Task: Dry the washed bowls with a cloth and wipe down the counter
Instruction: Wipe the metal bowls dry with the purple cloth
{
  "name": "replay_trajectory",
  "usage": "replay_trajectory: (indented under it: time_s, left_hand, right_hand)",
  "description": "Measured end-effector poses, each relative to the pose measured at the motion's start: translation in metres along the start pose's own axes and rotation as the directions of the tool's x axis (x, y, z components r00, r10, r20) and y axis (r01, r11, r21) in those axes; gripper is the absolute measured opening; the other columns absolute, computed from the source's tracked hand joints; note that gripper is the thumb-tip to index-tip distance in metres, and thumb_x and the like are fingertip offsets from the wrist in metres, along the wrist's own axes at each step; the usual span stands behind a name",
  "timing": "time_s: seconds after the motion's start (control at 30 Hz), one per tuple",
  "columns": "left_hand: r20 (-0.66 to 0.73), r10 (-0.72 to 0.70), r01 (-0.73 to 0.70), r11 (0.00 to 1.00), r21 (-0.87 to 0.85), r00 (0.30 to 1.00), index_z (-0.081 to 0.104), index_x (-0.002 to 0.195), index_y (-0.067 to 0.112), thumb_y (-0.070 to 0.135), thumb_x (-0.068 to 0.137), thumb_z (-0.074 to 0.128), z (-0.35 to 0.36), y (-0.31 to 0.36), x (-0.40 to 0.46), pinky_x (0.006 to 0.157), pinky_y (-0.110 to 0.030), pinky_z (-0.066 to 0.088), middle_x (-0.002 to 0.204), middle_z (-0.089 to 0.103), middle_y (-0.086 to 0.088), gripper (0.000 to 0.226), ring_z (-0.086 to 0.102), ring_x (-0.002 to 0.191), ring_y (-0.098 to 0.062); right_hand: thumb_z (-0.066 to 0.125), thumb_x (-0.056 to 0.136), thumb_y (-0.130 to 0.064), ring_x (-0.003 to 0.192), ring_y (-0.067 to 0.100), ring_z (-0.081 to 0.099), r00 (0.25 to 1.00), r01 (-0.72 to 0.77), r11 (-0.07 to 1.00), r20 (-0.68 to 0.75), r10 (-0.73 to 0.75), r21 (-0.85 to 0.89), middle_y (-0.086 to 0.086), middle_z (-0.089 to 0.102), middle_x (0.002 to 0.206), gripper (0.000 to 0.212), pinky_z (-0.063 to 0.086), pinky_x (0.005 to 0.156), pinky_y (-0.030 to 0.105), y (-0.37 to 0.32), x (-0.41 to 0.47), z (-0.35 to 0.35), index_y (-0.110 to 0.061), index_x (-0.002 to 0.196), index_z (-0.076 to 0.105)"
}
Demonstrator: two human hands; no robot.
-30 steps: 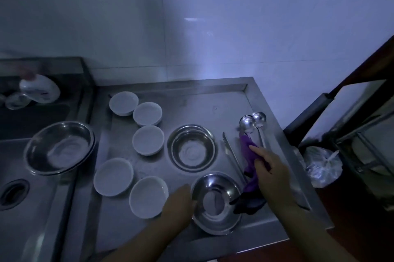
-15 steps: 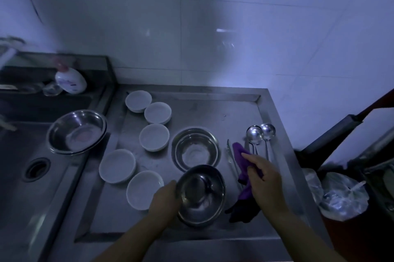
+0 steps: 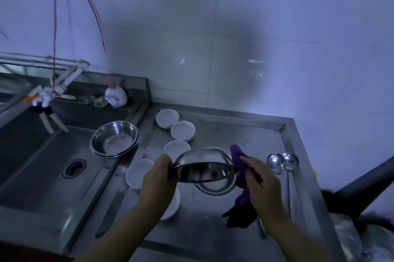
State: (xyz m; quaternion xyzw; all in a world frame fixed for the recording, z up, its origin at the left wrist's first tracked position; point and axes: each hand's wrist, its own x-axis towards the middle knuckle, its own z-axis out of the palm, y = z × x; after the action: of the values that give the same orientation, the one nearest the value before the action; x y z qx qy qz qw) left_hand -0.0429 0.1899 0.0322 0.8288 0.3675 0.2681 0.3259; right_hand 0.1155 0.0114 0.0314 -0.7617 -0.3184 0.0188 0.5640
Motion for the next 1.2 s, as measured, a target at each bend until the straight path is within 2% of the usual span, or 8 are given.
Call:
replay_trajectory:
  time_s: [0.23, 0.37, 0.47, 0.6, 0.73, 0.93, 1.03, 1.2]
  left_hand:
    - [-0.058, 0.068, -0.072, 0.995, -0.071, 0.996, 0.057, 0.120, 0.031, 0.004, 0.087, 0.056, -0.026, 0.027, 0.000, 0.072, -0.003, 0.038, 0.105, 0.058, 0.014, 0.043, 0.054, 0.091, 0.001]
    - [-0.072, -0.054, 0.032, 0.958, -0.285, 0.996, 0.049, 0.109, 0.064, 0.009, 0.089, 0.056, -0.039, 0.042, 0.000, 0.080, -0.007, 0.040, 0.102, 0.062, 0.035, 0.059, 0.056, 0.099, 0.013]
    - [-0.031, -0.138, 0.112, 0.899, -0.424, 0.990, 0.055, 0.108, 0.059, 0.009, 0.082, 0.053, -0.045, 0.051, 0.002, 0.080, -0.023, 0.050, 0.096, 0.068, 0.027, 0.056, 0.062, 0.093, 0.006]
    - [0.087, -0.208, 0.217, 0.762, -0.610, 0.974, 0.066, 0.088, 0.036, 0.005, 0.069, 0.052, -0.051, 0.064, 0.006, 0.074, -0.055, 0.056, 0.082, 0.072, -0.005, 0.039, 0.069, 0.083, -0.031]
    - [0.177, -0.171, 0.246, 0.703, -0.667, 0.969, 0.067, 0.093, 0.028, -0.012, 0.069, 0.049, -0.054, 0.070, 0.009, 0.059, -0.040, 0.058, 0.073, 0.070, -0.005, 0.050, 0.069, 0.074, -0.031]
    - [0.234, -0.185, 0.295, 0.700, -0.650, 0.954, 0.067, 0.085, 0.021, -0.014, 0.068, 0.047, -0.076, 0.062, 0.022, 0.063, -0.045, 0.058, 0.076, 0.071, -0.014, 0.044, 0.069, 0.075, -0.033]
    - [0.241, -0.177, 0.294, 0.706, -0.644, 0.954, 0.066, 0.091, 0.023, -0.006, 0.065, 0.049, -0.099, 0.052, 0.033, 0.074, -0.052, 0.057, 0.083, 0.072, -0.014, 0.043, 0.069, 0.080, -0.034]
    - [0.208, -0.213, 0.296, 0.749, -0.593, 0.955, 0.060, 0.095, 0.028, -0.016, 0.070, 0.048, -0.126, 0.036, 0.049, 0.061, -0.045, 0.059, 0.083, 0.070, -0.011, 0.052, 0.070, 0.073, -0.026]
  right_hand:
    - [0.056, 0.085, 0.014, 0.099, -0.002, 0.056, 0.987, 0.141, 0.988, -0.081, -0.136, 0.062, 0.002, 0.061, 0.109, 0.052, 0.045, 0.088, 0.012, -0.032, 0.012, 0.003, -0.028, 0.116, 0.057]
    - [0.055, 0.082, -0.002, 0.100, 0.016, 0.055, 0.918, 0.327, 0.938, -0.276, -0.286, 0.117, 0.010, 0.056, 0.109, 0.032, 0.044, 0.088, 0.016, -0.055, 0.020, 0.008, -0.014, 0.111, 0.051]
    - [0.055, 0.081, -0.010, 0.109, 0.018, 0.051, 0.810, 0.529, 0.848, -0.306, -0.500, 0.016, 0.008, 0.051, 0.113, 0.027, 0.042, 0.095, 0.027, -0.069, 0.023, 0.018, -0.012, 0.108, 0.051]
    - [0.055, 0.084, -0.014, 0.108, 0.021, 0.049, 0.751, 0.624, 0.757, -0.121, -0.649, -0.194, 0.011, 0.053, 0.113, 0.025, 0.044, 0.096, 0.030, -0.083, 0.036, 0.044, -0.008, 0.108, 0.056]
    - [0.049, 0.084, -0.018, 0.100, 0.035, 0.057, 0.853, 0.465, 0.827, -0.088, -0.514, -0.316, 0.018, 0.064, 0.106, 0.034, 0.050, 0.089, 0.042, -0.096, 0.053, 0.064, 0.002, 0.107, 0.066]
    - [0.059, 0.082, -0.009, 0.113, 0.019, 0.051, 0.919, 0.394, 0.903, 0.099, -0.382, -0.169, 0.010, 0.061, 0.119, 0.036, 0.031, 0.102, 0.015, -0.137, 0.052, 0.098, -0.005, 0.117, 0.065]
    - [0.059, 0.088, -0.011, 0.117, 0.014, 0.048, 0.800, 0.542, 0.829, 0.389, -0.456, -0.142, 0.005, 0.058, 0.125, 0.032, 0.030, 0.101, 0.010, -0.149, 0.047, 0.105, -0.013, 0.120, 0.064]
    - [0.066, 0.077, -0.015, 0.089, 0.025, 0.064, 0.597, 0.795, 0.503, 0.588, -0.546, -0.340, 0.007, 0.069, 0.097, 0.021, 0.056, 0.071, 0.036, -0.150, 0.053, 0.101, -0.015, 0.095, 0.075]
